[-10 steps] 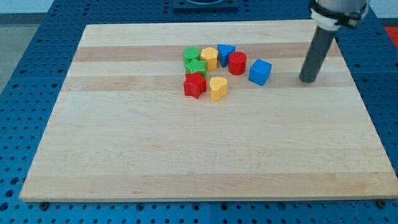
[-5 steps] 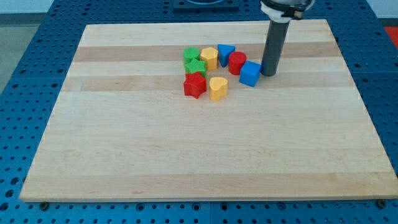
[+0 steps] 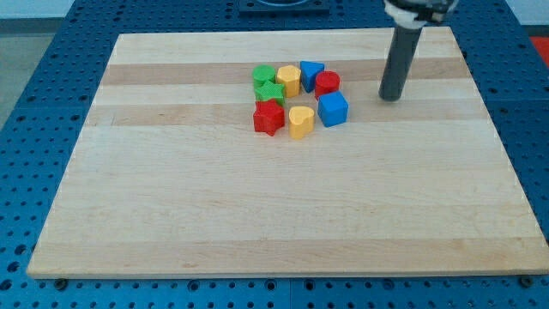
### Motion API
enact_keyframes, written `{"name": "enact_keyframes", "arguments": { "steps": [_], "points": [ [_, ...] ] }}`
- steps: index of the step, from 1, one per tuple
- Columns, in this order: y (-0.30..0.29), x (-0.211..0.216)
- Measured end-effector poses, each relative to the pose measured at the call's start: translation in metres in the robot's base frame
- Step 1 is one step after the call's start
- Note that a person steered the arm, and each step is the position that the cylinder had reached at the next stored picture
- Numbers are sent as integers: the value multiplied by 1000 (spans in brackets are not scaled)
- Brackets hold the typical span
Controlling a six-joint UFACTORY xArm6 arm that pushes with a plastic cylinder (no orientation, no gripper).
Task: Adjust the group of blocks to form a circle
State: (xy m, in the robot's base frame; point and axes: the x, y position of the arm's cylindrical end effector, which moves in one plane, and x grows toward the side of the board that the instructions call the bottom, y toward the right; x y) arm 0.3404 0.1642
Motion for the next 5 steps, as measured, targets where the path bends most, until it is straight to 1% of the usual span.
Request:
{"name": "enact_keyframes", "arguments": {
  "steps": [1,2,3,4,5],
  "points": [
    [-5,-61],
    [-45,-93],
    [-87,-83],
    [-102,-53],
    [-102,-46]
  ]
}}
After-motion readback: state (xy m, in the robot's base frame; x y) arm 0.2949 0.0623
